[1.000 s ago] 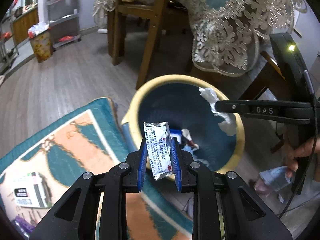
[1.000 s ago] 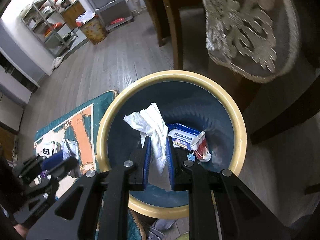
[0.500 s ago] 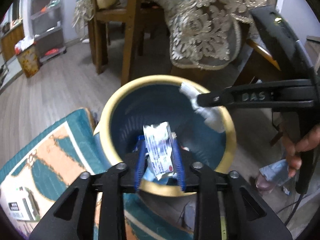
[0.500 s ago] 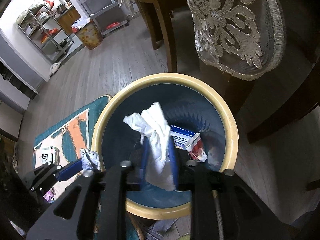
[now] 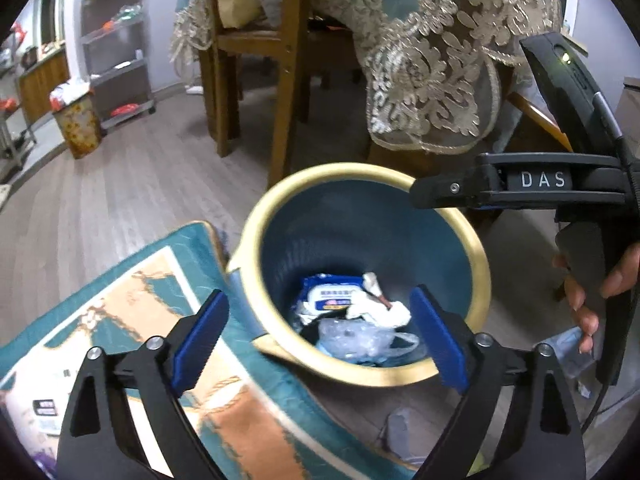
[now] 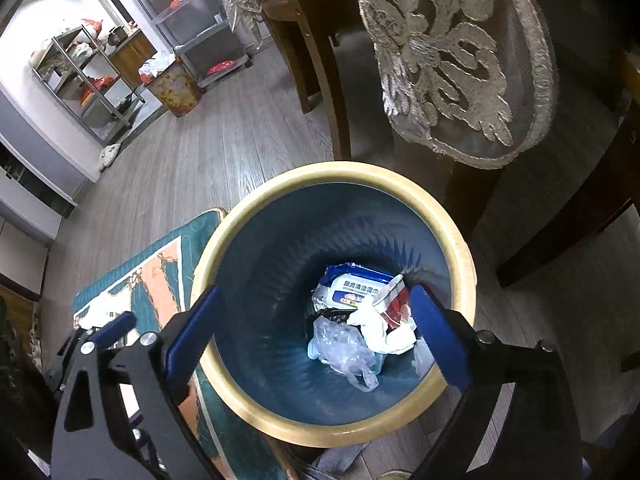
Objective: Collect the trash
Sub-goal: 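Move both tools back over the cushion toward the foil blister pack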
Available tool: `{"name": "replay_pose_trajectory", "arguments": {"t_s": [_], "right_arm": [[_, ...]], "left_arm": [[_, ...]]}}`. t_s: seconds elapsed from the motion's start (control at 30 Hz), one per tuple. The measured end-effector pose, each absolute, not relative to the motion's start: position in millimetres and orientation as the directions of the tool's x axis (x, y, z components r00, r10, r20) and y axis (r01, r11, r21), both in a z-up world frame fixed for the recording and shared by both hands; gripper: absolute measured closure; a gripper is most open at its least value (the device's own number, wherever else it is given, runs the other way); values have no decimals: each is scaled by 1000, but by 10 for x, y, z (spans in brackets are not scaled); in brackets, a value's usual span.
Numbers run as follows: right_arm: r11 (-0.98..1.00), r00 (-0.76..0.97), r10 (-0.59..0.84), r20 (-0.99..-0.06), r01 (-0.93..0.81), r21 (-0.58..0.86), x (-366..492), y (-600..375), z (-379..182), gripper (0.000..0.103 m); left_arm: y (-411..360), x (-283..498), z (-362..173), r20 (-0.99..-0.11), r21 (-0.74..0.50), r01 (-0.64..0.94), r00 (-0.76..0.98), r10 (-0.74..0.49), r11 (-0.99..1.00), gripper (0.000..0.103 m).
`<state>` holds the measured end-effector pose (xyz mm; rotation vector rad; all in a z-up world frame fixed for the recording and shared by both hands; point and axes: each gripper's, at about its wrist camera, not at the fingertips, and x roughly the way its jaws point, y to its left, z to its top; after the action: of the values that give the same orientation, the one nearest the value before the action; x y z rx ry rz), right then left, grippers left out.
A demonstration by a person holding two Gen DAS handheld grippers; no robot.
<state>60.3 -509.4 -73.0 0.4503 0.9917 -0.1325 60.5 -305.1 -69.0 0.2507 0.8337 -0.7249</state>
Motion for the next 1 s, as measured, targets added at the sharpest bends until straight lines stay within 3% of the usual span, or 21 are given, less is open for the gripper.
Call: {"name": "replay_pose_trajectory", "arguments": {"t_s": [0.6, 1.0], "right_arm": [[960, 528, 61, -847, 202, 196, 882, -4433, -674, 6], [980, 525, 127, -842, 66, 189, 1169, -3568, -615, 6]], "left_arm": [[-2037, 618, -352, -735, 26, 577, 564, -376, 816, 8], [-900, 641, -350, -755, 89, 418, 620, -212, 904, 8]]}}
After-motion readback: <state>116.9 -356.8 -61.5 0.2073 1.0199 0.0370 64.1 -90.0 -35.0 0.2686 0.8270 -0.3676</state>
